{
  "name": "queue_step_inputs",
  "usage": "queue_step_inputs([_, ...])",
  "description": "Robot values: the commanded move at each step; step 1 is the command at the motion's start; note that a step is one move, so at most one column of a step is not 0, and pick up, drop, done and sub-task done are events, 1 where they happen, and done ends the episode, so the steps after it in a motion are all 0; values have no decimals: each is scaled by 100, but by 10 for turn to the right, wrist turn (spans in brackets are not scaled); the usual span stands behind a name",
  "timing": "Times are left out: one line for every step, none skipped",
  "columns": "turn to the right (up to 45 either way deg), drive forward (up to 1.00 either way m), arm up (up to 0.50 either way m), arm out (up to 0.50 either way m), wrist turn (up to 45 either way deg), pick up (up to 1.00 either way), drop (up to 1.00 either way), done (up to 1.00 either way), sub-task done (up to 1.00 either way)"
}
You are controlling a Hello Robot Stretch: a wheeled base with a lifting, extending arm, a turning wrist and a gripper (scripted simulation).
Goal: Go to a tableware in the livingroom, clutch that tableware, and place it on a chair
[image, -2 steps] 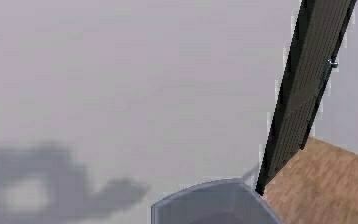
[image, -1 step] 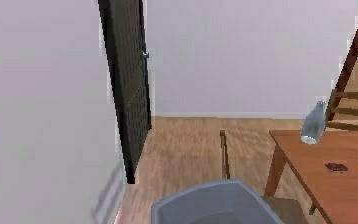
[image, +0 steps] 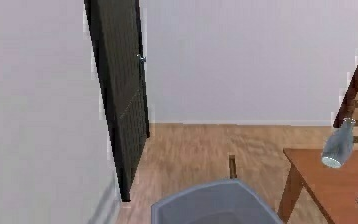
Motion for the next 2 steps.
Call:
queue_step_inputs([450,0,0,0,0,0,0,0,0])
queue_step_inputs([60,0,0,0,0,0,0,0,0])
